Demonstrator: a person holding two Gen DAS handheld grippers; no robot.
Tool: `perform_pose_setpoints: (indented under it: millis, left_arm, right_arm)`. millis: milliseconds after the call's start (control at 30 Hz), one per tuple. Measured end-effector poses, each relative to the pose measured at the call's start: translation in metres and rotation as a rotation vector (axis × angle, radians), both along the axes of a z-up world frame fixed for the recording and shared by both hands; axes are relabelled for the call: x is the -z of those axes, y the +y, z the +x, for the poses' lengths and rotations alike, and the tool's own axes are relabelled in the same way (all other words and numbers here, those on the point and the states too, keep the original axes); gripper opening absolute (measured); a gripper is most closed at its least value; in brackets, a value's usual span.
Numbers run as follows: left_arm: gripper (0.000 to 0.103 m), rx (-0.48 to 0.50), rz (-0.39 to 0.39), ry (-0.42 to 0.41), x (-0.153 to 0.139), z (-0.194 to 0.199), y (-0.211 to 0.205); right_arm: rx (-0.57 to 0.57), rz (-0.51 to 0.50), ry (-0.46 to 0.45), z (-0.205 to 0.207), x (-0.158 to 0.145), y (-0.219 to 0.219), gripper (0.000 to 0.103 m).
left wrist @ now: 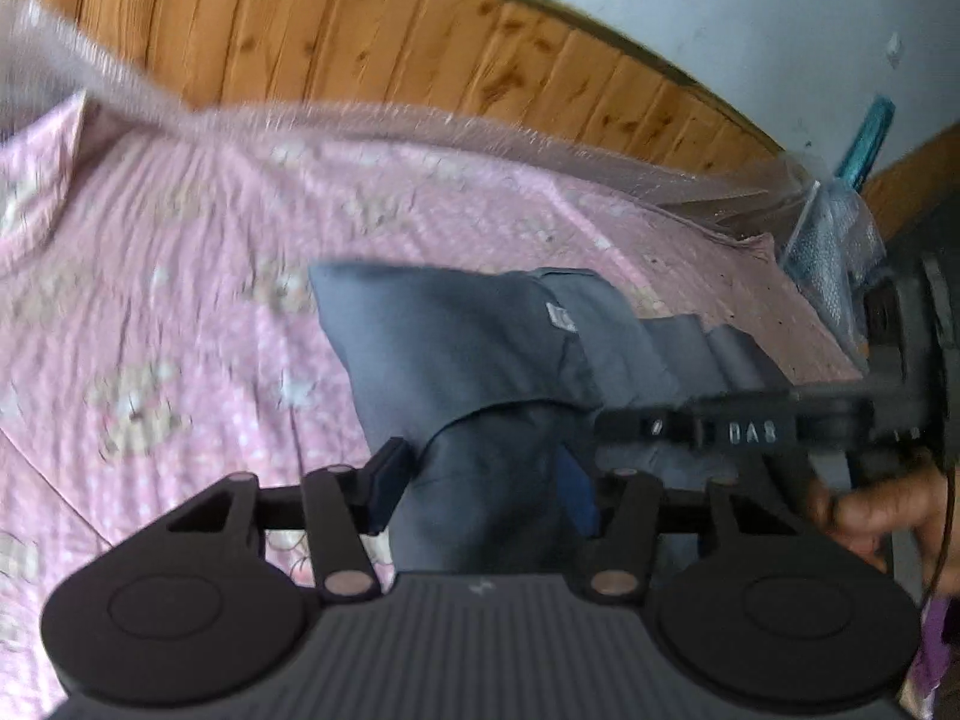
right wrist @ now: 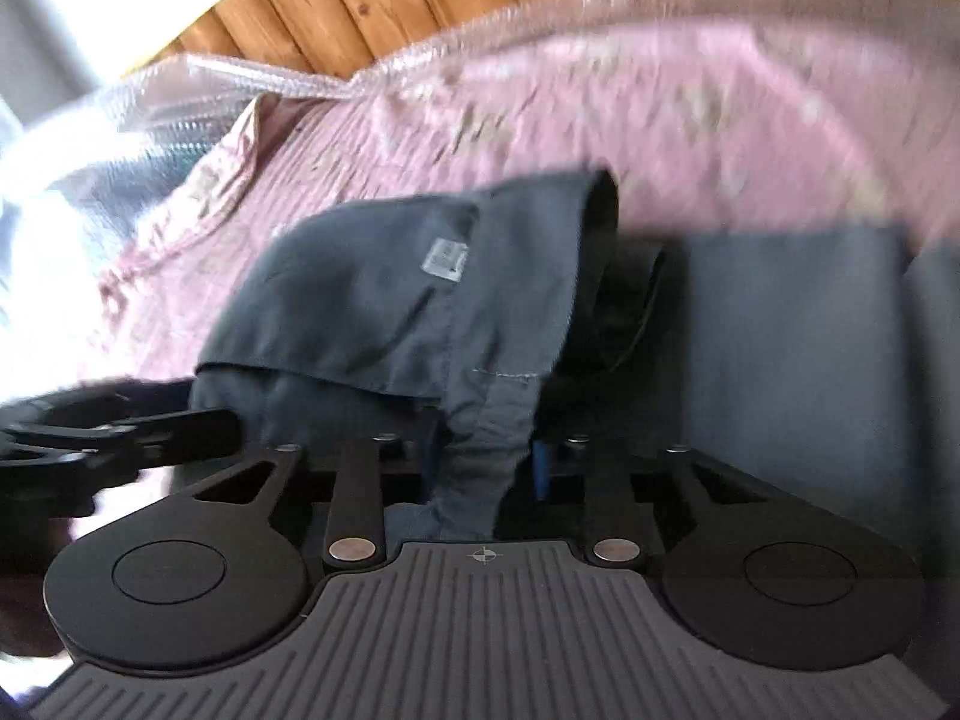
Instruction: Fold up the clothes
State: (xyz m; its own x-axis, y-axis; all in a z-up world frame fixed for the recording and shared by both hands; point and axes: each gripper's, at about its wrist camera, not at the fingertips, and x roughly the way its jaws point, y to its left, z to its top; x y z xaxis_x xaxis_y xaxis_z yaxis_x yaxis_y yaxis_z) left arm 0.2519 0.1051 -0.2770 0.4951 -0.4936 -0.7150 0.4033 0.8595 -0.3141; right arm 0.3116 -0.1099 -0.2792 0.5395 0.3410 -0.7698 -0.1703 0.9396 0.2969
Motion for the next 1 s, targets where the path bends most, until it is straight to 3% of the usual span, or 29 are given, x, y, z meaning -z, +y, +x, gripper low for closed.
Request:
perform_pose_setpoints:
  millis: [67, 133, 200, 300, 333, 400, 467, 533, 567, 633, 700, 733, 867, 933, 1000]
  left_arm:
    - [0.053, 0.01, 0.043, -0.011, -0.005, -0.006, -0.012]
    - [0.053, 0.021, 0.101, -0.021, -0.007, -0.013, -0.026]
    - [0.054, 0.013, 0.278, -0.026, 0.013, -0.015, -0.045]
    - [0.047, -0.07, 0.273, -0.018, 0.005, -0.019, -0.04]
    - [0.046, -0.104, 0.25, -0.042, -0.006, -0.023, -0.035]
    - [0.046, -0.13, 0.198, -0.125, -0.031, -0.033, -0.028]
    - [0.046, -0.071, 0.144, -0.138, -0.04, -0.036, -0.03]
    - [0.049, 0.023, 0.148, -0.065, -0.023, -0.029, -0.036]
    - [0.049, 0.065, 0.19, -0.004, -0.006, -0.024, -0.041]
    - [0.038, 0.124, 0.27, 0.024, 0.013, -0.019, -0.044]
    - [0.04, 0.174, 0.302, 0.004, 0.014, -0.017, -0.044]
    - [0.04, 0.169, 0.253, -0.018, 0.001, -0.012, -0.037]
    - [0.05, 0.141, 0.091, -0.104, -0.035, 0.035, -0.027]
    - [0.049, 0.148, 0.092, -0.083, -0.019, 0.078, -0.037]
    - [0.05, 0.149, 0.144, -0.039, 0.009, 0.116, -0.049]
  right_arm:
    - [0.029, -0.009, -0.012, -0.005, -0.009, -0.018, 0.025]
    - [0.016, -0.018, 0.023, 0.0, 0.006, -0.027, 0.029]
    - [-0.03, -0.016, 0.047, 0.004, 0.022, -0.031, 0.034]
    - [-0.043, -0.04, 0.076, 0.006, 0.003, -0.034, 0.063]
    - [-0.014, -0.067, 0.012, 0.0, -0.013, -0.036, 0.066]
    - [0.037, -0.117, -0.131, -0.011, -0.046, -0.038, 0.066]
    - [0.018, -0.086, -0.181, -0.008, -0.059, -0.037, 0.056]
    - [-0.046, -0.06, -0.118, 0.003, -0.045, -0.029, 0.03]
    - [-0.078, -0.057, -0.07, 0.007, -0.033, -0.025, 0.028]
    - [-0.124, -0.1, 0.035, 0.0, 0.002, -0.02, 0.03]
    - [-0.158, -0.153, -0.022, -0.018, 0.002, -0.019, 0.034]
    - [-0.143, -0.171, -0.006, -0.025, -0.009, -0.021, 0.038]
    - [-0.097, -0.122, -0.102, -0.085, -0.068, -0.04, 0.041]
    - [-0.084, -0.118, -0.066, -0.116, -0.064, -0.043, 0.041]
    - [-0.062, -0.133, -0.014, -0.139, -0.044, -0.037, 0.04]
